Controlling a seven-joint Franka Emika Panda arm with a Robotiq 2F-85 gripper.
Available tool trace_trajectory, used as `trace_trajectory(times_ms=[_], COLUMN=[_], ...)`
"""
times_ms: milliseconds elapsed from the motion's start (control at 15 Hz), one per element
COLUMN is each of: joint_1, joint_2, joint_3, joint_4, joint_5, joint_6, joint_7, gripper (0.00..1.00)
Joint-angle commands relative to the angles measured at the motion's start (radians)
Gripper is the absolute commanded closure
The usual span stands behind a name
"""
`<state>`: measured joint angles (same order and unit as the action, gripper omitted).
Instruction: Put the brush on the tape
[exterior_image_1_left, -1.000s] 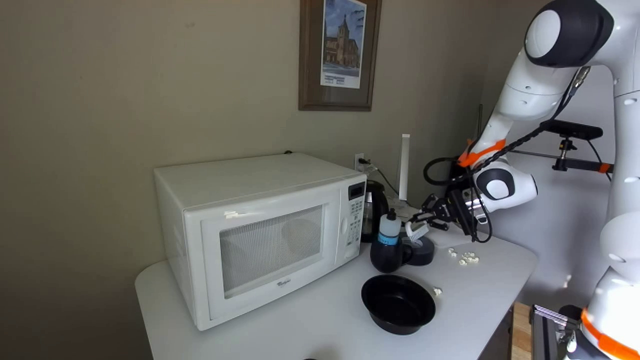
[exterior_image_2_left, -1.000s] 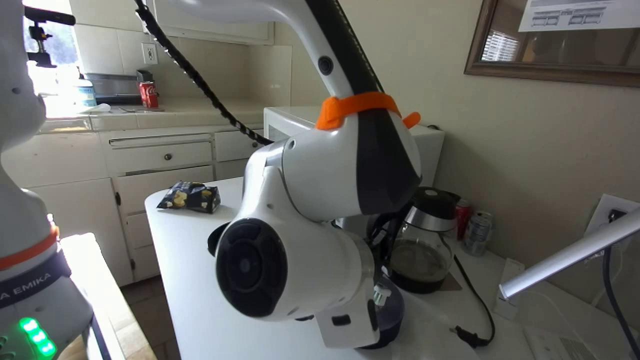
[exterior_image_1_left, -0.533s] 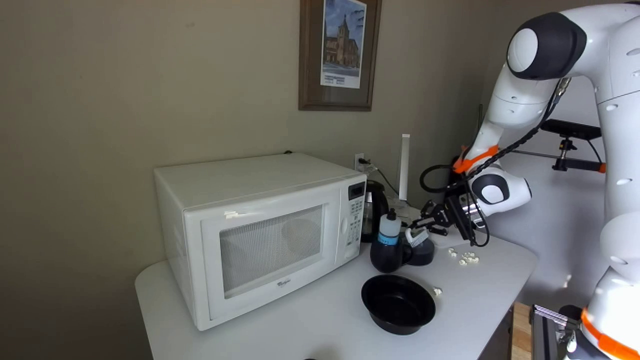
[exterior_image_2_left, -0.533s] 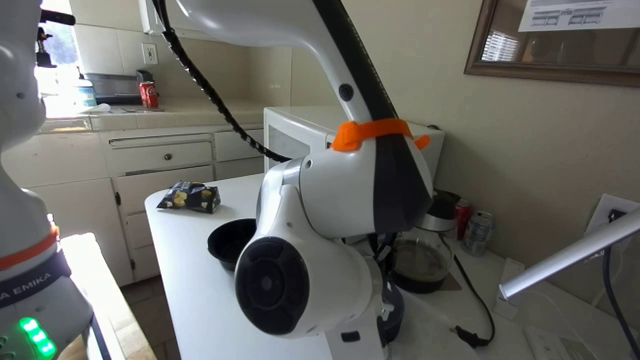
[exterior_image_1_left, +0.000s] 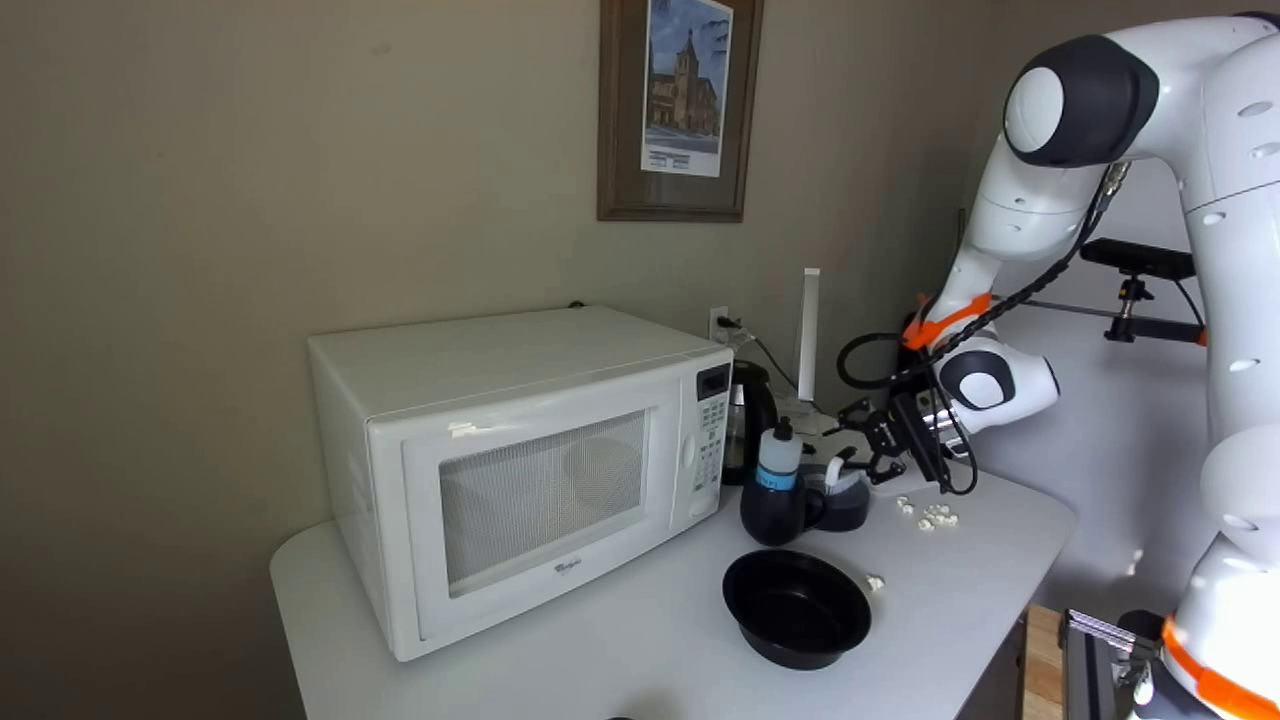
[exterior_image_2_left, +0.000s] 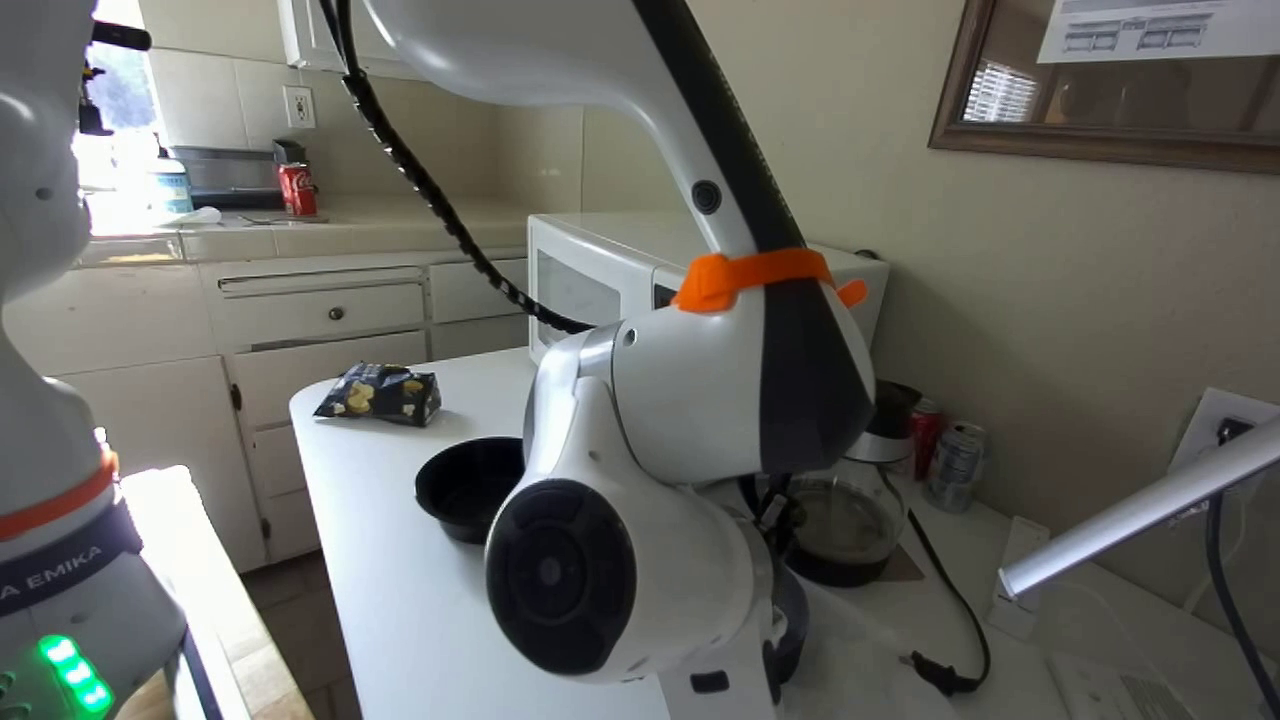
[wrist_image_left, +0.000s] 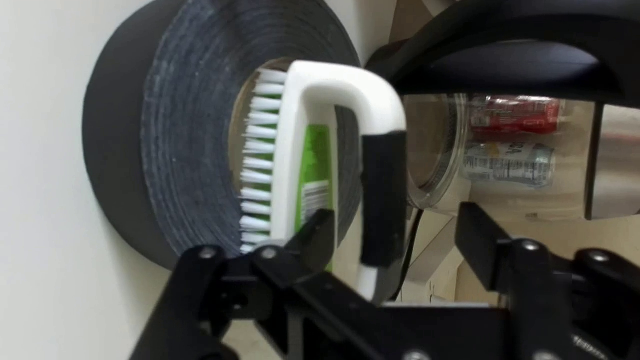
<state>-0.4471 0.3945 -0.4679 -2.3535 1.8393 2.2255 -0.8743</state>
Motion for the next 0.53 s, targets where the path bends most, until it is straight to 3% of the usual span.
trace_trajectory(times_ms=[0,67,467], joint_1=[0.005,0.005,0.013], joint_2=[0.004,-0.006,-0.055], joint_3=[-0.016,-0.020,-0.024], joint_4=[-0.010,-0.019,-0.053], joint_5=[-0.021,-0.036,-0.059], joint_6=[0.015,0.011,0.019], joint_7=[0.023,0.032,0.023], gripper=[0.13,0.05,0.00])
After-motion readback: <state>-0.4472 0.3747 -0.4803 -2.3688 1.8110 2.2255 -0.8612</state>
